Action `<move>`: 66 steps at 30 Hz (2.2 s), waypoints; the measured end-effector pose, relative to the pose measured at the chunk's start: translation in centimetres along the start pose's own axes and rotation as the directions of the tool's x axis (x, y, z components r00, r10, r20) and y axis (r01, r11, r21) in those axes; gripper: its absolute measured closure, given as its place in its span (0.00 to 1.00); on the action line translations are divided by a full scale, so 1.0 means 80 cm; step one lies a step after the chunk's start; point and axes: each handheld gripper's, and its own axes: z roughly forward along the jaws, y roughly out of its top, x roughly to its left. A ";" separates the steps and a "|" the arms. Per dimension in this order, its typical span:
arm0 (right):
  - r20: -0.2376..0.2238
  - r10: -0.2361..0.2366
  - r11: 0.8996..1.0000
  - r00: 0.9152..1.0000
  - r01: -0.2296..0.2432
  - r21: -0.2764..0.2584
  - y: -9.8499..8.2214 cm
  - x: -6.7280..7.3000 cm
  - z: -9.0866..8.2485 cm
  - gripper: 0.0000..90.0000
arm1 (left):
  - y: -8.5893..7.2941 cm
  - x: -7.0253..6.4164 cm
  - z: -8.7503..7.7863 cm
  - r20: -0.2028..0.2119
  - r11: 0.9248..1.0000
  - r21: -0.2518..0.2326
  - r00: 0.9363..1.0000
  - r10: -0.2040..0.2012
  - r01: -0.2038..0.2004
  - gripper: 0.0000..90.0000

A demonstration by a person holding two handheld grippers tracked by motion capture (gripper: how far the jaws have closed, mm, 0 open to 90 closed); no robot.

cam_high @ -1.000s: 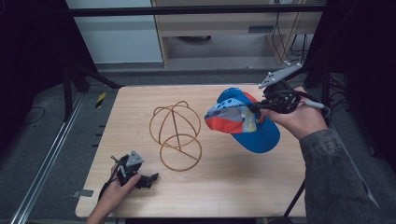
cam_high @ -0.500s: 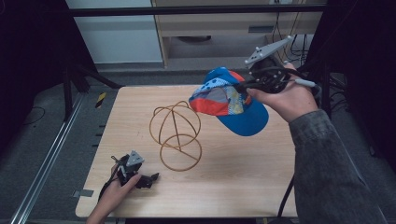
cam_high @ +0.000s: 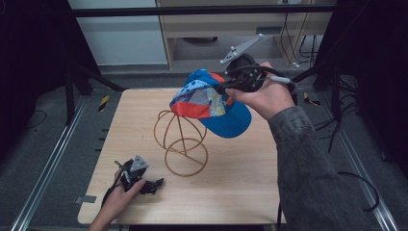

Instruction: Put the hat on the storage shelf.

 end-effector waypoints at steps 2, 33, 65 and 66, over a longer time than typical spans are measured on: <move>-0.008 -0.004 1.000 1.000 0.004 -0.002 0.005 0.002 0.004 1.00 | 0.000 0.000 0.000 0.000 1.000 0.000 1.000 0.000 0.000 0.00; -0.061 -0.060 0.998 0.996 0.061 0.022 0.049 0.022 0.064 1.00 | 0.000 0.000 0.000 0.000 1.000 -0.001 1.000 -0.002 0.002 0.00; -0.122 -0.091 0.992 0.988 0.100 0.073 0.063 0.039 0.114 1.00 | 0.000 0.000 0.000 -0.001 1.000 -0.001 1.000 -0.003 0.003 0.00; -0.122 -0.090 0.992 0.988 0.100 0.075 0.063 0.039 0.115 1.00 | 0.000 0.000 0.000 -0.001 1.000 -0.001 1.000 -0.003 0.003 0.00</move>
